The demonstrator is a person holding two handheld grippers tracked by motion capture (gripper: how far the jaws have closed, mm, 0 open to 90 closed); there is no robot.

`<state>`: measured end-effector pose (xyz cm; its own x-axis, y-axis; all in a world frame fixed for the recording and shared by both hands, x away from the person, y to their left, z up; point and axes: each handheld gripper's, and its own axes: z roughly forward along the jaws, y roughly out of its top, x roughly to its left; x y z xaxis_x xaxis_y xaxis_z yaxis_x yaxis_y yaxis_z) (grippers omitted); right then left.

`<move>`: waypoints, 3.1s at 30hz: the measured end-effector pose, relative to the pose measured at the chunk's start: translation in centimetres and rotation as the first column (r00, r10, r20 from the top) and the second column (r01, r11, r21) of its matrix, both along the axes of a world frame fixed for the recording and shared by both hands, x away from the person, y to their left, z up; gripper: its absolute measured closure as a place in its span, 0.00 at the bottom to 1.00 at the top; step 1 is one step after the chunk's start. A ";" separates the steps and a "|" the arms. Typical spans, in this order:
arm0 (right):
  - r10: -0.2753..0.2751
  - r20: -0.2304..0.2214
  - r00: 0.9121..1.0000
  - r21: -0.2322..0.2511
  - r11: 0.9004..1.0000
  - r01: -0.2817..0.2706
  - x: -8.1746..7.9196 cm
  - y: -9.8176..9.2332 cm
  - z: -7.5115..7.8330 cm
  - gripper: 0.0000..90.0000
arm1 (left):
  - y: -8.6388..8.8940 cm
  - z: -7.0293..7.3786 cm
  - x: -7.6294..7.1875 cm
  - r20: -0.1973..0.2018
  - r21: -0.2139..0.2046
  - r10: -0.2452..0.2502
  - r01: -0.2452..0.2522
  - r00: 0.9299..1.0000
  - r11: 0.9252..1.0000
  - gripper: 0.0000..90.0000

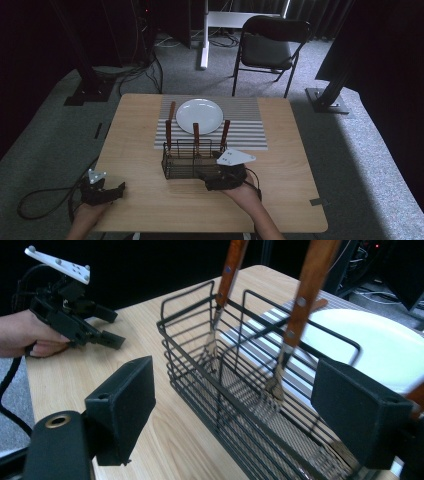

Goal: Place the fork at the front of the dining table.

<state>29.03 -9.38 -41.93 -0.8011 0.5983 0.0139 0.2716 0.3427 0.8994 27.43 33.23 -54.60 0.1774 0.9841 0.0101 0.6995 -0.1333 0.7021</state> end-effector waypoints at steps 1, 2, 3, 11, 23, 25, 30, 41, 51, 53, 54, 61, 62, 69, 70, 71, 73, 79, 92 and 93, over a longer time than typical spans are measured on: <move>0.003 -0.001 1.000 0.003 1.000 -0.003 0.1 0.3 0.0 0.19 | 0.0 0.0 0.0 -0.002 0.000 -0.001 0.001 1.000 1.000 0.08; 0.000 0.002 1.000 0.003 1.000 0.000 0.1 0.7 0.1 0.21 | 0.0 0.0 0.0 -0.001 0.000 0.000 0.000 1.000 1.000 0.08; -0.002 -0.004 1.000 0.002 1.000 0.002 0.2 1.1 0.1 0.22 | 0.0 0.0 0.0 -0.001 0.000 0.000 0.000 1.000 1.000 0.08; -0.007 -0.012 1.000 0.021 1.000 0.007 0.8 2.9 0.0 0.22 | 0.0 0.0 -0.1 -0.002 0.000 -0.001 0.001 1.000 1.000 0.08; -0.080 0.006 0.997 0.046 0.996 0.079 1.2 6.1 0.8 0.23 | 0.0 0.0 0.0 0.001 -0.003 0.002 -0.002 1.000 1.000 0.08; -0.095 0.007 0.995 0.053 0.994 0.094 1.4 6.7 0.9 0.24 | 0.0 0.0 0.0 -0.001 -0.001 0.000 0.000 1.000 1.000 0.08; -0.156 0.027 0.987 0.063 0.986 0.154 1.6 8.1 1.0 0.26 | 0.0 0.0 0.0 0.000 0.002 -0.002 0.002 1.000 1.000 0.08; -0.259 -0.011 0.966 0.059 0.964 0.259 2.7 11.3 0.8 0.26 | 0.0 0.0 0.0 -0.001 0.000 0.000 0.000 1.000 1.000 0.08; -0.411 -0.049 0.910 0.076 0.907 0.414 4.1 13.6 0.8 0.34 | 0.0 0.0 0.0 0.001 0.000 -0.001 0.001 1.000 1.000 0.08; -0.428 -0.059 0.902 0.075 0.899 0.432 4.2 14.2 0.7 0.35 | 0.0 0.0 0.0 0.000 0.001 -0.001 0.001 1.000 1.000 0.08; -0.438 -0.055 0.897 0.066 0.895 0.441 4.3 14.5 0.6 0.36 | 0.0 0.0 0.0 0.000 0.000 0.000 0.000 1.000 1.000 0.08; -0.509 -0.117 0.853 0.078 0.851 0.519 5.4 15.4 0.2 0.46 | 0.0 0.0 0.0 0.001 0.000 0.000 0.000 1.000 1.000 0.08; -0.522 -0.124 0.844 0.084 0.842 0.533 5.6 15.5 0.2 0.47 | 0.0 0.0 0.0 0.001 0.001 -0.001 0.001 1.000 1.000 0.08; -0.562 -0.145 0.815 0.079 0.814 0.575 6.2 15.8 -0.1 0.60 | 0.0 0.0 0.0 0.001 0.000 0.000 0.000 1.000 1.000 0.08; -0.566 -0.143 0.812 0.075 0.812 0.579 6.3 15.8 -0.2 0.62 | 0.0 0.0 0.0 0.001 0.000 0.000 0.000 1.000 1.000 0.08; -0.567 -0.141 0.812 0.070 0.812 0.579 6.3 15.9 -0.2 0.63 | 0.0 0.0 0.0 0.000 0.000 0.000 0.000 1.000 1.000 0.08; -0.565 -0.149 0.811 0.065 0.813 0.578 6.3 15.9 -0.1 0.68 | 0.0 0.0 0.0 0.001 0.000 0.000 0.000 1.000 1.000 0.08; -0.567 -0.146 0.811 0.046 0.815 0.578 6.3 16.2 -0.5 0.77 | 0.0 0.0 0.0 0.001 0.000 0.000 0.000 1.000 1.000 0.08; -0.552 -0.126 0.824 0.039 0.827 0.560 6.1 16.5 -1.0 0.84 | 0.0 0.0 0.0 0.001 0.000 0.000 0.000 1.000 1.000 0.08; -0.550 -0.124 0.826 0.038 0.829 0.558 6.1 16.5 -1.0 0.84 | 0.0 0.0 0.0 0.000 0.001 0.000 0.000 1.000 1.000 0.08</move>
